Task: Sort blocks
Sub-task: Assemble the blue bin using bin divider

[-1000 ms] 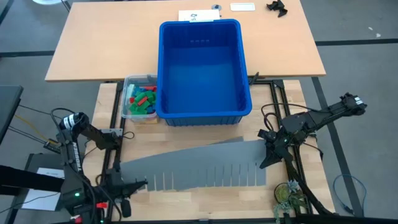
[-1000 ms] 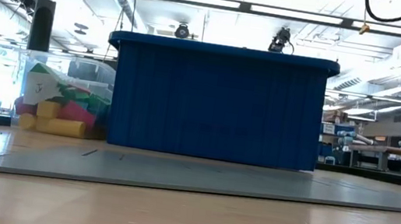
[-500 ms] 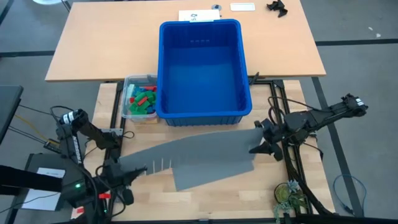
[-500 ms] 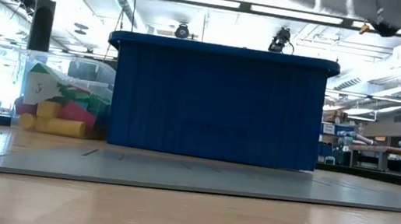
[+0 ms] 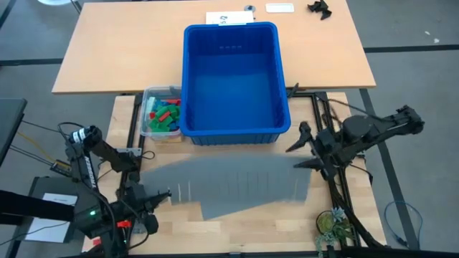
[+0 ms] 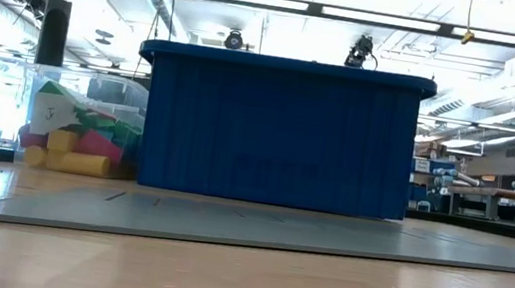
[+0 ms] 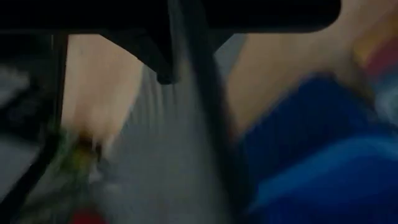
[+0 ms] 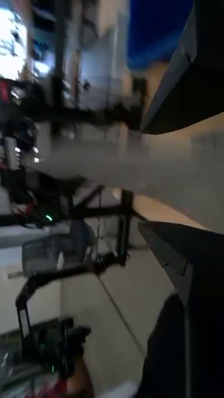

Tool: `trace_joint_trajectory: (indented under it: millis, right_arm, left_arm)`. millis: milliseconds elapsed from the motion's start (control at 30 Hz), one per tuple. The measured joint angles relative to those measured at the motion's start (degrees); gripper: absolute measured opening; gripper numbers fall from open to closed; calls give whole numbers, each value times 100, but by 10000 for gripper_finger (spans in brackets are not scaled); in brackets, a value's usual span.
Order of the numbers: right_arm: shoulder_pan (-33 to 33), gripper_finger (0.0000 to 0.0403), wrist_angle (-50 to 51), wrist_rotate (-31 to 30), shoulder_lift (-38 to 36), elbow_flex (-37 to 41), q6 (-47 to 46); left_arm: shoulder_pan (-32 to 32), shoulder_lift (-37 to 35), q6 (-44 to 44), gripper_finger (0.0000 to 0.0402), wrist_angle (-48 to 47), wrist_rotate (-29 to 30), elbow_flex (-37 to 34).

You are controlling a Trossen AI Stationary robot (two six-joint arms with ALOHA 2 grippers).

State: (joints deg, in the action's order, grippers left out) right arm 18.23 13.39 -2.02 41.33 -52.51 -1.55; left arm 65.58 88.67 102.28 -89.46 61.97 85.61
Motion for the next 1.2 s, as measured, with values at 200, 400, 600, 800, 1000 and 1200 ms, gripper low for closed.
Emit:
trace_joint_trajectory:
  millis: [200, 400, 600, 800, 1000, 1200]
  right_arm:
    - [-158, 229, 356, -370, 220, -914, 632]
    - [-288, 228, 448, -366, 738, -1133, 586]
    - [-330, 227, 492, -200, 1686, -1117, 460]
    - [-558, 217, 557, 235, 2570, -1111, 403]
    - [-719, 215, 456, 359, 3071, -1113, 533]
    - [-893, 213, -187, 221, 2997, -1113, 863]
  left_arm:
    - [57, 21, 535, 13, 14, -954, -341]
    - [94, 30, 447, 13, 135, 4, -410]
    - [86, 33, -88, 13, 209, 580, -408]
    - [85, 30, -330, 13, 246, 781, -408]
    - [87, 30, -335, 13, 251, 828, -408]
    - [87, 30, -469, 13, 279, 854, -408]
